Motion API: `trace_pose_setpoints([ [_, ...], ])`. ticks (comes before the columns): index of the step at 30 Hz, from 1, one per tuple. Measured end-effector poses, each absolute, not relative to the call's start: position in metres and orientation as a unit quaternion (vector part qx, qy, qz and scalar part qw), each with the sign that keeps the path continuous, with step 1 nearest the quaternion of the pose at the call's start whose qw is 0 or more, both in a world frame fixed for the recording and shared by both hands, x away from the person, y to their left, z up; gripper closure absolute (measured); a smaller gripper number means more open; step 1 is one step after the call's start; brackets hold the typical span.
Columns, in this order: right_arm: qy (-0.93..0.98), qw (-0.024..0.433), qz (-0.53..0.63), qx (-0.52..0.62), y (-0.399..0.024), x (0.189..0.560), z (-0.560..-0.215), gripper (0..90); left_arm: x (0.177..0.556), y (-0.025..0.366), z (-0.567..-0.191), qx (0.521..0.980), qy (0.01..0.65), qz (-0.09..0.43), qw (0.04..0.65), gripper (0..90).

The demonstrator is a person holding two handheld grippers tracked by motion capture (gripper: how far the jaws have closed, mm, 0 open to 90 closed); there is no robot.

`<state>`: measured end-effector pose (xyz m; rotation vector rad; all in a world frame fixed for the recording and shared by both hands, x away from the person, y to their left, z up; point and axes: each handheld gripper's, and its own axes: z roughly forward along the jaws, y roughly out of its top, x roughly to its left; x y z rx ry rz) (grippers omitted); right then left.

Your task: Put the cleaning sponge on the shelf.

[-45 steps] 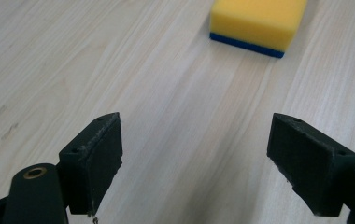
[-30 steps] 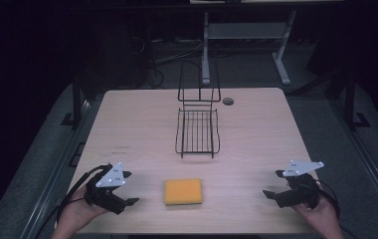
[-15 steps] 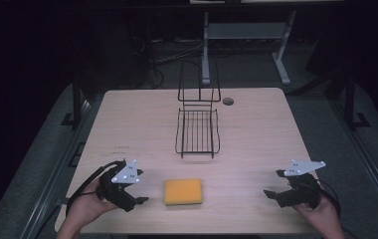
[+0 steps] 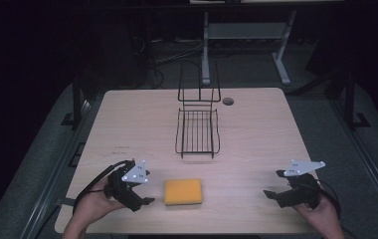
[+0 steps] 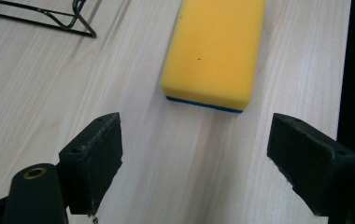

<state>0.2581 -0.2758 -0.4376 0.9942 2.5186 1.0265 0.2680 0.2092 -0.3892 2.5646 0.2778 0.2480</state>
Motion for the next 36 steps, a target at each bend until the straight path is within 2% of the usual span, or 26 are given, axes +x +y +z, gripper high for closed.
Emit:
trace_pose_setpoints([
  [36, 0.862, 0.121, 0.356, 0.338, -0.277, 0.257, -0.436, 14.4, 0.282, 0.162, -0.392, 0.967, 0.064, 0.063, 0.238, 17.6],
])
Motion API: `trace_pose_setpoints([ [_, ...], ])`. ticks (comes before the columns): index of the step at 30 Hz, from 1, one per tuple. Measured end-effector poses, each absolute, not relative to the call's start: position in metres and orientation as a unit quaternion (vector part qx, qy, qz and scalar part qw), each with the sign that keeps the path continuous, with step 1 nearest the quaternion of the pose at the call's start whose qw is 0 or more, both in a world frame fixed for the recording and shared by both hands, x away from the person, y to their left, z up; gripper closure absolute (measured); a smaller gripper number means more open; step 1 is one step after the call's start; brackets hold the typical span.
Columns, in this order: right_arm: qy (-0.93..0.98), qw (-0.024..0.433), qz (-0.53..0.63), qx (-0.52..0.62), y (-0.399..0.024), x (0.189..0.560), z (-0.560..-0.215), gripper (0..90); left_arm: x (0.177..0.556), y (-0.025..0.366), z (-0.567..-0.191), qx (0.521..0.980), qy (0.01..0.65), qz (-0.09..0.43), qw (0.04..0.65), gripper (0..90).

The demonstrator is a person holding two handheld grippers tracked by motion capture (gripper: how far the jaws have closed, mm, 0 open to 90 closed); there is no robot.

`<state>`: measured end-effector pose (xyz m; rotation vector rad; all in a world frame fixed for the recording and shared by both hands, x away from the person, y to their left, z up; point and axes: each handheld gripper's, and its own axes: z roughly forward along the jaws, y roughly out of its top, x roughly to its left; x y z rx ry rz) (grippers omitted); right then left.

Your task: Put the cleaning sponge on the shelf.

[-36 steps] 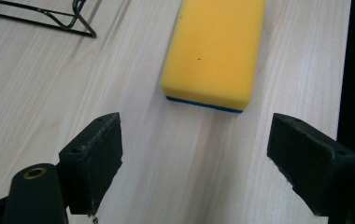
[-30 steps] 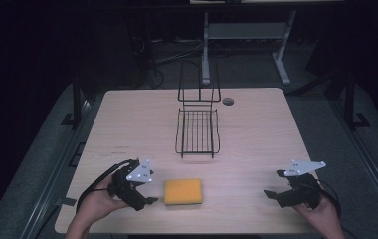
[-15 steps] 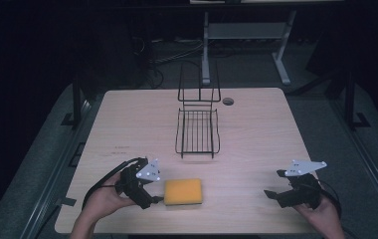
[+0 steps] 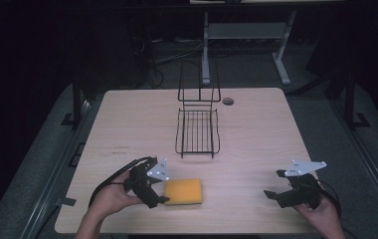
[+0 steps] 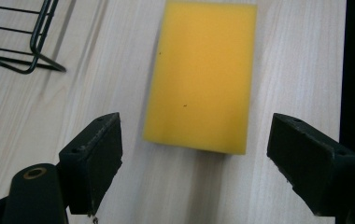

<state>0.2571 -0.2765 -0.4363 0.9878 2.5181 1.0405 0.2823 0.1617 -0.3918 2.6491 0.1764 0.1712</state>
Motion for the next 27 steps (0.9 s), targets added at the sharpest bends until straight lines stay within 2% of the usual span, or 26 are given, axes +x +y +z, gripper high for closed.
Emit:
trace_pose_setpoints([
  [27, 0.862, 0.122, 0.362, 0.333, -0.277, 0.256, -0.435, 13.7, 0.291, 0.129, -0.408, 0.973, 0.05, 0.04, 0.222, 17.6],
])
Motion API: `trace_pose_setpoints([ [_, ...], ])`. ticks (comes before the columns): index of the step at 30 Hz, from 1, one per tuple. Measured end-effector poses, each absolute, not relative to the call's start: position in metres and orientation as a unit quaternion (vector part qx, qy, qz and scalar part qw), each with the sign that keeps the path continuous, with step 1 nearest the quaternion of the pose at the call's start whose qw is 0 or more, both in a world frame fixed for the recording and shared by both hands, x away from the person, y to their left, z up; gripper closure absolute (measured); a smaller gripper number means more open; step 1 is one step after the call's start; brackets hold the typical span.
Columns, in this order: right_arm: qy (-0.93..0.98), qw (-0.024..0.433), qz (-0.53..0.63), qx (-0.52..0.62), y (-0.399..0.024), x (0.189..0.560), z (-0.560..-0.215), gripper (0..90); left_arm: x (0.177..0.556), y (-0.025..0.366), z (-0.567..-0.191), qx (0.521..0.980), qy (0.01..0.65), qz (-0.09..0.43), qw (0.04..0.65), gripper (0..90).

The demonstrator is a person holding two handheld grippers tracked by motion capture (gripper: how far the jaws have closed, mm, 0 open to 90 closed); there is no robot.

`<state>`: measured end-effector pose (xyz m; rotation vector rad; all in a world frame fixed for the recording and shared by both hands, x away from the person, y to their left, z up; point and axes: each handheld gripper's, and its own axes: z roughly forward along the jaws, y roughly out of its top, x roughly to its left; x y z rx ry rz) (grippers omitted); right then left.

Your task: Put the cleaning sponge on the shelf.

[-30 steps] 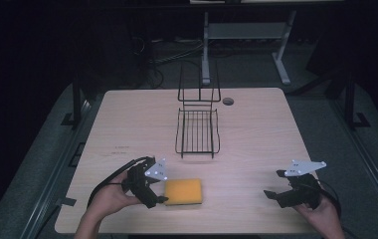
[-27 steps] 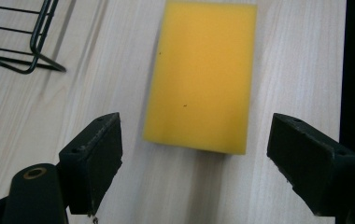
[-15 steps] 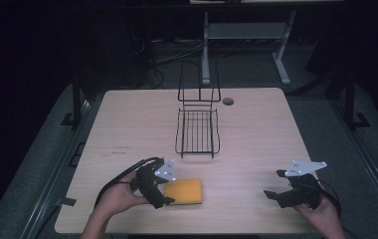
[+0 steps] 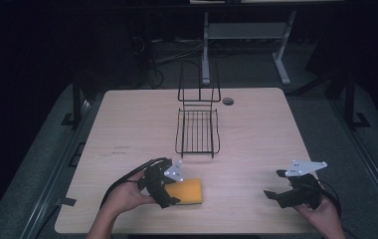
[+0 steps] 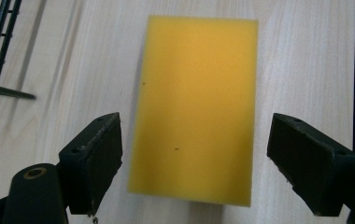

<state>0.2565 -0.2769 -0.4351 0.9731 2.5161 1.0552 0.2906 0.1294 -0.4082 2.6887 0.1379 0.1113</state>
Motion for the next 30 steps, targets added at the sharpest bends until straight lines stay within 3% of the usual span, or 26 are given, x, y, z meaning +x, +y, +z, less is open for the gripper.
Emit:
trace_pose_setpoints([
  [30, 0.863, 0.117, 0.363, 0.331, -0.274, 0.256, -0.435, 13.6, 0.297, 0.114, -0.422, 0.979, 0.041, 0.027, 0.199, 17.6],
])
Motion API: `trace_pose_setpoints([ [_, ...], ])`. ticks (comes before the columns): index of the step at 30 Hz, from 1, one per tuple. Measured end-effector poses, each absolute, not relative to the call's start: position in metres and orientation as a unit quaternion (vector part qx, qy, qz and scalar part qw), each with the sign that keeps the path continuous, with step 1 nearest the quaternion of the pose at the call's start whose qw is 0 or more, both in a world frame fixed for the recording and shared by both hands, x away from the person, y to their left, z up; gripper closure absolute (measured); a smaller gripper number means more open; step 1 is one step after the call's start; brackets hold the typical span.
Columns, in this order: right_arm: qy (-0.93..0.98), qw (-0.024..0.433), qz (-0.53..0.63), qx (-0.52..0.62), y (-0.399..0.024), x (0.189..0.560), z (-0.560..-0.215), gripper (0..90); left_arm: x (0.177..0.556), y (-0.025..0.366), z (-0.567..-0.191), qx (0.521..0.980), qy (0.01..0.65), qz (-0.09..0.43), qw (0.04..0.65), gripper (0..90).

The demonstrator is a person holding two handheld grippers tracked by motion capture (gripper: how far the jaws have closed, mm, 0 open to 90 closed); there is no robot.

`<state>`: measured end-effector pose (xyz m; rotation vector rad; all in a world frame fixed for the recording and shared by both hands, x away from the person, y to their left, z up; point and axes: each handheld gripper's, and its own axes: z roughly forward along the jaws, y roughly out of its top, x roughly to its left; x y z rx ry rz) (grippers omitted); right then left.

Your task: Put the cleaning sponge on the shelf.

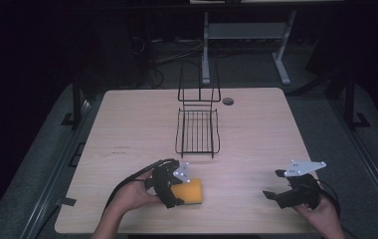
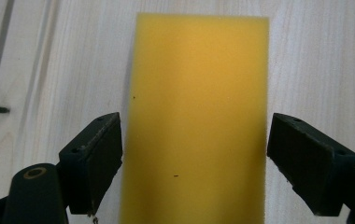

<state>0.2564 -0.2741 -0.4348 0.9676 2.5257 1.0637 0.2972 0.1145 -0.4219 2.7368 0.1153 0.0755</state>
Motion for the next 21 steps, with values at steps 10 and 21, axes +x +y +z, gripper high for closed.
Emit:
trace_pose_setpoints([
  [10, 0.864, 0.117, 0.363, 0.329, -0.2737, 0.2564, -0.4346, 13.5, 0.2982, 0.1141, -0.4263, 0.979, 0.045, 0.021, 0.2, 17.6],
  [21, 0.864, 0.118, 0.364, 0.328, -0.2743, 0.2563, -0.4345, 13.5, 0.2989, 0.1137, -0.4307, 0.978, 0.05, 0.018, 0.202, 17.6],
])
